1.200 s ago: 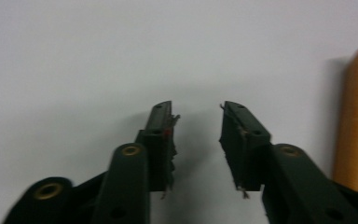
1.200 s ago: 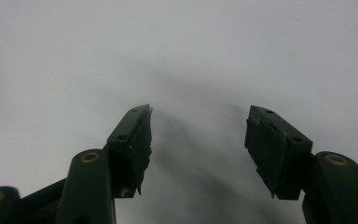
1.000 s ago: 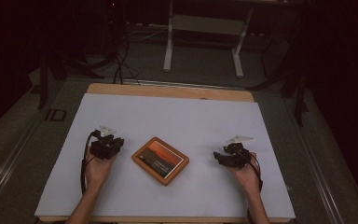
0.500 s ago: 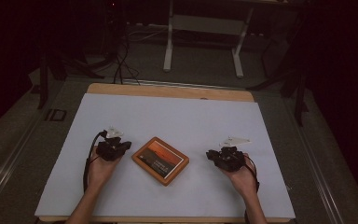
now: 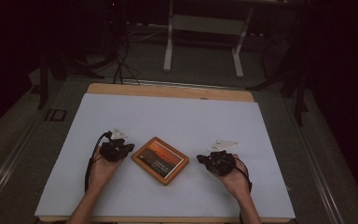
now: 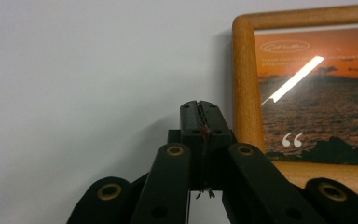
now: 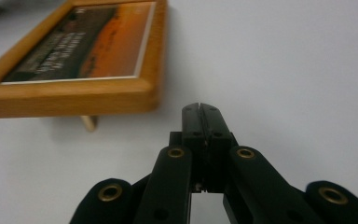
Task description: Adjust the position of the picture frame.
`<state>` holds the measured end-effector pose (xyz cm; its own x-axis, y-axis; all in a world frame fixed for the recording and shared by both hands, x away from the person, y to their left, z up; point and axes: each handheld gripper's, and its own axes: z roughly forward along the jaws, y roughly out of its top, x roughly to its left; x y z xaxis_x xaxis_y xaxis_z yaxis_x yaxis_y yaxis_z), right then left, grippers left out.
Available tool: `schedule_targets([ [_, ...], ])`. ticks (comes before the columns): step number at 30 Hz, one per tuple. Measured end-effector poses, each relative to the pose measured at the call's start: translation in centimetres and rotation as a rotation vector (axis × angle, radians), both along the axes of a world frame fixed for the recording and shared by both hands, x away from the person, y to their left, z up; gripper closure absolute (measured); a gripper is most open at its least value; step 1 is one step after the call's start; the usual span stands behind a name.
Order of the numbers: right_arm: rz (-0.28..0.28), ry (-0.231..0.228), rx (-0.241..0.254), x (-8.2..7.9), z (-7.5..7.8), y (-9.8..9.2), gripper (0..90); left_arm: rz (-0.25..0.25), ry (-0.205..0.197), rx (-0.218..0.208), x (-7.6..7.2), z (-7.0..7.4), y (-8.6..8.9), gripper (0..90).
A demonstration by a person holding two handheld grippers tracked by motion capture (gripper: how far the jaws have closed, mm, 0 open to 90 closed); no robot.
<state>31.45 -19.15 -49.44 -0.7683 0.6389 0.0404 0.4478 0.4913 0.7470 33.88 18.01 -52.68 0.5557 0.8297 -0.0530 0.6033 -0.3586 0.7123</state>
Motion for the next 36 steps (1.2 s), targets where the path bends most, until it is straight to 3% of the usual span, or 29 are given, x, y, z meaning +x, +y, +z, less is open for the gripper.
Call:
schedule_targets([
  [10, 0.097, 0.03, -0.038, -0.8, -0.5, 2.3, 89.8, -0.043, 0.024, 0.033, 0.1, -0.4, -0.7, 89.9],
  [16, 0.103, 0.042, -0.04, -0.8, -0.6, 2.4, 89.7, -0.053, 0.019, 0.037, -0.1, -0.5, -1.0, 90.0],
  [28, 0.004, 0.048, -0.011, 0.9, -0.8, 1.7, 89.9, -0.094, 0.059, 0.005, -1.9, -0.6, -1.2, 90.0],
  [36, -0.051, 0.022, -0.068, 3.6, -0.4, 2.0, 89.9, -0.133, 0.068, -0.006, -3.2, -0.6, -2.1, 90.0],
])
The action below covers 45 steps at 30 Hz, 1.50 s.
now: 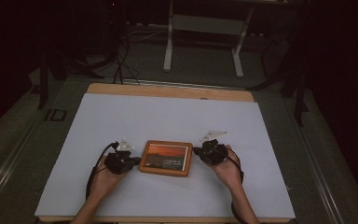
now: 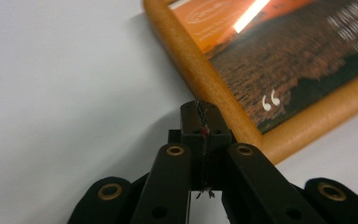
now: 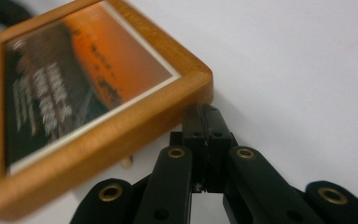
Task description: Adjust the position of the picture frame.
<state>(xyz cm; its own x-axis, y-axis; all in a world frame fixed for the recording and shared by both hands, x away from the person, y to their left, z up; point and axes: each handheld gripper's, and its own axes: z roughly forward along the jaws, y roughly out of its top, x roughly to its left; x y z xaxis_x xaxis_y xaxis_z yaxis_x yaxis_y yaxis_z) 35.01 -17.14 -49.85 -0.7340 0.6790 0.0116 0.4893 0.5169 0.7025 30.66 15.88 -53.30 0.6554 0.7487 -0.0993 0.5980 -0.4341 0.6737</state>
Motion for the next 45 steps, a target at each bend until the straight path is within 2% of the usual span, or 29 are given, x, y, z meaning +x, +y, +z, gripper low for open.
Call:
schedule_targets([
  [4, -0.009, 0.005, -0.003, 1.9, 0.1, 0.0, 89.9, -0.049, 0.015, -0.004, -0.8, 0.0, -0.8, 90.0],
  [5, -0.012, 0.009, -0.001, 2.4, 0.2, 0.0, 89.9, -0.066, 0.026, 0.002, -1.0, -0.1, -1.2, 90.0],
  [6, -0.013, 0.011, -0.003, 2.9, 0.2, 0.1, 89.9, -0.072, 0.007, 0.017, -1.4, -0.1, -1.6, 90.0],
  [8, -0.014, 0.02, 0.002, 3.6, 0.2, 0.2, 89.9, -0.092, 0.005, 0.041, -1.8, 0.1, -2.2, 90.0],
  [11, -0.019, 0.021, -0.013, 4.2, 0.2, 0.5, 89.9, -0.096, 0.005, 0.039, -1.8, 0.1, -2.3, 90.0],
  [14, -0.015, 0.019, -0.022, 4.1, 0.4, 0.6, 89.9, -0.095, 0.004, 0.013, -1.5, 0.2, -1.9, 90.0],
  [18, -0.009, 0.019, 0.002, 3.1, 0.7, 0.2, 89.8, -0.052, -0.033, -0.041, -0.5, 1.2, -0.8, 90.0],
  [23, 0.009, 0.008, 0.021, 1.2, 1.2, -0.3, 89.9, -0.006, -0.05, -0.093, 1.6, 1.7, 0.0, 90.0],
  [25, 0.017, 0.002, 0.023, 0.4, 1.4, -0.5, 89.9, -0.002, -0.065, -0.076, 2.4, 1.8, -0.1, 90.0],
  [26, 0.023, -0.004, 0.022, -0.5, 1.6, -0.7, 89.8, 0.001, -0.069, -0.08, 2.9, 1.9, -0.1, 90.0],
  [27, 0.023, -0.004, 0.022, -0.5, 1.6, -0.7, 89.8, 0.004, -0.067, -0.09, 3.4, 1.9, -0.1, 90.0],
  [31, 0.037, -0.01, 0.008, -2.4, 1.6, -1.2, 89.8, 0.014, -0.061, -0.103, 5.1, 2.0, -0.3, 90.0],
  [34, 0.051, -0.011, 0.012, -3.7, 1.6, -1.7, 89.8, 0.007, -0.06, -0.08, 6.0, 1.8, -1.0, 90.0],
  [36, 0.061, -0.007, 0.019, -5.0, 1.5, -2.0, 89.8, -0.005, -0.057, -0.069, 6.4, 1.6, -1.4, 90.0],
  [37, 0.061, -0.007, 0.019, -5.0, 1.5, -2.0, 89.8, -0.007, -0.055, -0.066, 6.5, 1.5, -1.6, 90.0],
  [40, 0.102, 0.01, -0.017, -5.9, 0.8, -1.5, 89.8, -0.024, -0.055, -0.061, 6.6, 1.3, -2.1, 90.0],
  [42, 0.102, 0.01, -0.025, -5.9, 0.6, -1.3, 89.8, -0.03, -0.046, -0.083, 6.6, 1.4, -2.0, 90.0],
  [45, 0.106, 0.024, -0.03, -5.7, 0.3, -1.1, 89.8, -0.054, -0.041, -0.087, 6.4, 1.6, -2.0, 90.0],
])
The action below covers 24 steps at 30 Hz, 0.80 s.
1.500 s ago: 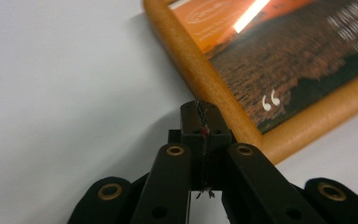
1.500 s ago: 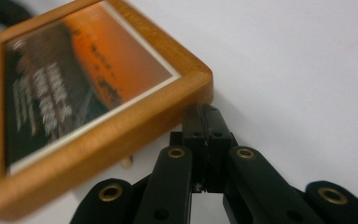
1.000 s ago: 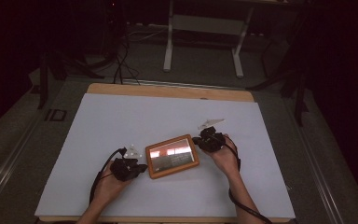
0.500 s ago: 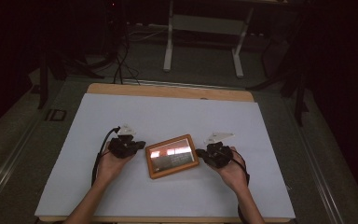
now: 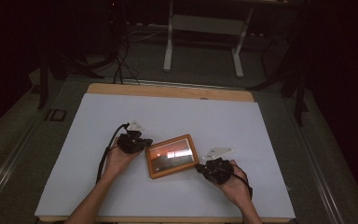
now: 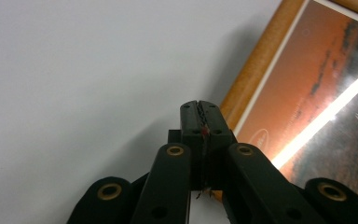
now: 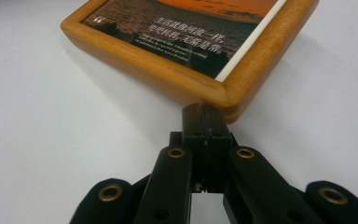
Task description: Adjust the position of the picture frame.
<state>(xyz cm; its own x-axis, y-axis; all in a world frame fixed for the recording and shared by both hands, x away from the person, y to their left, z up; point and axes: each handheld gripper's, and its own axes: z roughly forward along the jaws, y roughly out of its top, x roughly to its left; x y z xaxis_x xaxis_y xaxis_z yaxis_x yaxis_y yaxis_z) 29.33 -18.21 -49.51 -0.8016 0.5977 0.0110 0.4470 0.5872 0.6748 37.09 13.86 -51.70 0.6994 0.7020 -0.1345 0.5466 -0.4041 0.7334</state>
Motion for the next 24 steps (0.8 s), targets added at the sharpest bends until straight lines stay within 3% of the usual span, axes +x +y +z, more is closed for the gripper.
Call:
schedule_targets([
  [1, -0.001, -0.002, 0.003, 0.1, 0.0, 0.0, 89.8, -0.016, 0.01, -0.006, -0.1, 0.1, 0.0, 90.0],
  [4, -0.008, -0.002, 0.006, 0.3, 0.0, 0.0, 89.8, -0.039, -0.01, 0.028, -0.3, 0.2, -0.2, 90.0],
  [8, -0.004, 0.004, 0.0, 0.3, -0.2, 0.1, 89.8, 0.008, -0.031, 0.074, 0.3, -0.1, -0.4, 89.9],
  [13, -0.004, 0.009, -0.005, 0.3, -0.5, 0.2, 89.8, -0.007, 0.013, 0.06, 1.0, -0.2, -0.3, 90.0],
  [16, -0.019, 0.002, -0.01, 0.6, -0.4, 0.0, 89.8, -0.054, 0.082, 0.051, 1.2, -0.1, -0.1, 90.0],
  [18, -0.039, -0.007, -0.022, 0.9, -0.5, -0.1, 89.9, -0.111, 0.116, 0.112, 0.9, -0.6, -0.6, 90.0],
  [21, -0.07, -0.011, -0.028, 1.5, -0.7, -0.5, 89.8, -0.124, 0.101, 0.09, 0.1, -0.8, -0.8, 90.0],
  [24, -0.106, -0.021, -0.041, 2.0, -0.8, -0.8, 89.8, -0.159, 0.119, 0.061, -0.9, -0.9, -1.2, 90.0],
])
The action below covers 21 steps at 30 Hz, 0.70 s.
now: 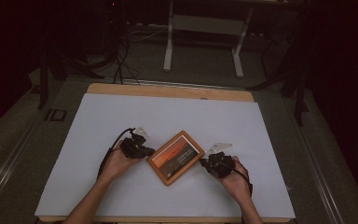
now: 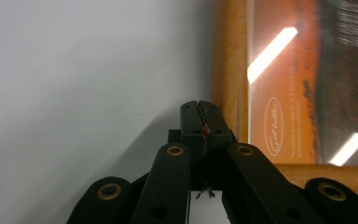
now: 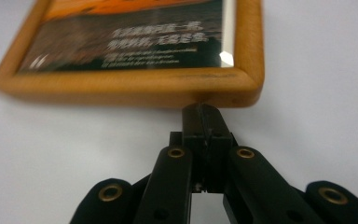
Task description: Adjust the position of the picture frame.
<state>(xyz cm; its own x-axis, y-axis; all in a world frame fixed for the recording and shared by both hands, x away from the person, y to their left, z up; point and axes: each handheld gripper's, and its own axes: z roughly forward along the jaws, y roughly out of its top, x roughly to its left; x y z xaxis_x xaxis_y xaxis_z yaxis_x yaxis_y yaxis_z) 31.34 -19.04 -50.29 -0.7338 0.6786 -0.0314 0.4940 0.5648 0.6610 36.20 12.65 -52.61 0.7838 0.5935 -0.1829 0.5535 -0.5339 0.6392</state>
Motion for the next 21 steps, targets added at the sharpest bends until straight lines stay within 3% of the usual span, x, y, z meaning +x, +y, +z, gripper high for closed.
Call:
schedule_targets([
  [2, -0.021, 0.001, 0.0, 0.3, 0.0, -0.3, 89.8, -0.032, -0.003, -0.006, -0.8, 0.0, -0.3, 90.0],
  [4, -0.041, 0.013, 0.02, 0.4, 0.0, -0.7, 87.8, -0.022, -0.022, -0.033, -1.1, 0.2, -0.2, 89.5],
  [7, -0.035, 0.073, 0.069, 0.4, 0.2, -0.9, 68.1, 0.072, -0.027, -0.112, -0.9, 0.6, 0.3, 80.2],
  [10, -0.011, 0.145, 0.145, 0.1, 0.1, -0.7, 48.3, 0.1, -0.006, -0.185, -0.7, 1.0, 0.5, 64.4],
  [12, -0.017, 0.174, 0.169, 0.2, -0.1, -0.5, 40.4, 0.086, 0.02, -0.207, -0.5, 0.9, 0.2, 54.2],
  [13, -0.029, 0.203, 0.195, 0.4, -0.4, -0.2, 32.1, 0.076, 0.031, -0.208, -0.4, 0.8, 0.0, 46.3],
  [16, -0.05, 0.221, 0.207, 0.7, -0.7, 0.1, 28.8, 0.043, 0.065, -0.209, 0.0, 0.4, -0.7, 38.4],
  [18, -0.068, 0.254, 0.252, 1.0, -1.0, 0.2, 25.6, 0.028, 0.091, -0.221, 0.4, 0.1, -1.1, 35.6],
  [21, -0.079, 0.27, 0.266, 1.2, -1.2, 0.6, 22.0, 0.001, 0.122, -0.238, 1.0, -0.2, -1.7, 34.2],
])
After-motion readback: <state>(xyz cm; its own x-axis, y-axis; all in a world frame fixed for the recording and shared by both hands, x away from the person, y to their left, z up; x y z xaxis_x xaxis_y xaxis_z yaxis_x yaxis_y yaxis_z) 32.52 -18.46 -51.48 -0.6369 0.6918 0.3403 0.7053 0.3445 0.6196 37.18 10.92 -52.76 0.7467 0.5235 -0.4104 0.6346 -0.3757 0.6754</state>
